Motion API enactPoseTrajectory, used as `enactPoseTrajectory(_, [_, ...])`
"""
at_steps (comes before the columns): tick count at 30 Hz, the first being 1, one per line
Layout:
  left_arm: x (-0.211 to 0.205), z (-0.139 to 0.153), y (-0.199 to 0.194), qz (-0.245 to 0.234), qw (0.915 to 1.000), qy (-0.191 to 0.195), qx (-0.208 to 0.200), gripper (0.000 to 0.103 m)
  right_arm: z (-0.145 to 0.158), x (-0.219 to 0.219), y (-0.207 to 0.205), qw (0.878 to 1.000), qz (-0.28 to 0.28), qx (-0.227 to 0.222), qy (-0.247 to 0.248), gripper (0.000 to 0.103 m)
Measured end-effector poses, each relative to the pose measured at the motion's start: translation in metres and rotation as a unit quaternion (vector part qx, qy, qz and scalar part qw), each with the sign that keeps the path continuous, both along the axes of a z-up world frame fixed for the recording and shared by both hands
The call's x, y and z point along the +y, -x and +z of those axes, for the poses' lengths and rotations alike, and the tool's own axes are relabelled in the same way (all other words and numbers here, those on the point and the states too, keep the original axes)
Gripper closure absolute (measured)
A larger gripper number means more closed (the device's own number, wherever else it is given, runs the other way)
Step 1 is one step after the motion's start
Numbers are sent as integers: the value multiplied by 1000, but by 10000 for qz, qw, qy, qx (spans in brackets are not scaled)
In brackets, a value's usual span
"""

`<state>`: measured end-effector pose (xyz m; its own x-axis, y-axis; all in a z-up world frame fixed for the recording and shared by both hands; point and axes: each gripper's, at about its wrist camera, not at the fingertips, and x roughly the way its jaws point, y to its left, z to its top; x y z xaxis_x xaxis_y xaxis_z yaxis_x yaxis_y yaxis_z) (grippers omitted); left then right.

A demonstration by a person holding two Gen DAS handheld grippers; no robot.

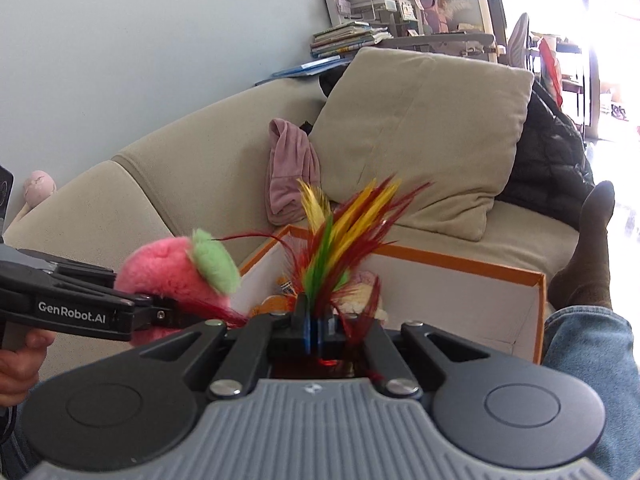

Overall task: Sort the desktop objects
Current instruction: 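Lift the pompom and feather toy over the orange box with both tools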

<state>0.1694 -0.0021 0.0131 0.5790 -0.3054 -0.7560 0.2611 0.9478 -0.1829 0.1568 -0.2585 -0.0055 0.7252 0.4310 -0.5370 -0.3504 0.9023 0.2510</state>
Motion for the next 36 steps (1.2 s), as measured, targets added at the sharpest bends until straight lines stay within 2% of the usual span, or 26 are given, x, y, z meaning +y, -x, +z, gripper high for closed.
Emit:
enactPoseTrajectory(6, [-5, -20, -9, -194, 9991, -268, 262, 54, -22, -1, -12, 9996, 64, 252, -134, 100])
enactPoseTrajectory(13, [-12, -38, -10, -272, 9957, -784, 403, 54, -48, -1, -30, 9944, 412, 829, -516, 100])
enactPoseTrajectory(20, [14, -17, -11, 71, 9999, -62, 95, 54, -58, 10, -37, 9911, 652, 1041, -520, 100])
enactPoseTrajectory(28, [35, 10, -4, 429, 9983, 198, -348, 54, -53, 51, -50, 9872, 1130, 1070, -358, 100])
enactPoseTrajectory(32, [43, 17, -4, 578, 9967, 332, -461, 54, -60, 73, -58, 9817, 1379, 1268, -339, 100])
enactPoseTrajectory(36, [41, 18, -7, 467, 9969, 413, -473, 54, -67, 81, -63, 9774, 1482, 1461, -373, 90])
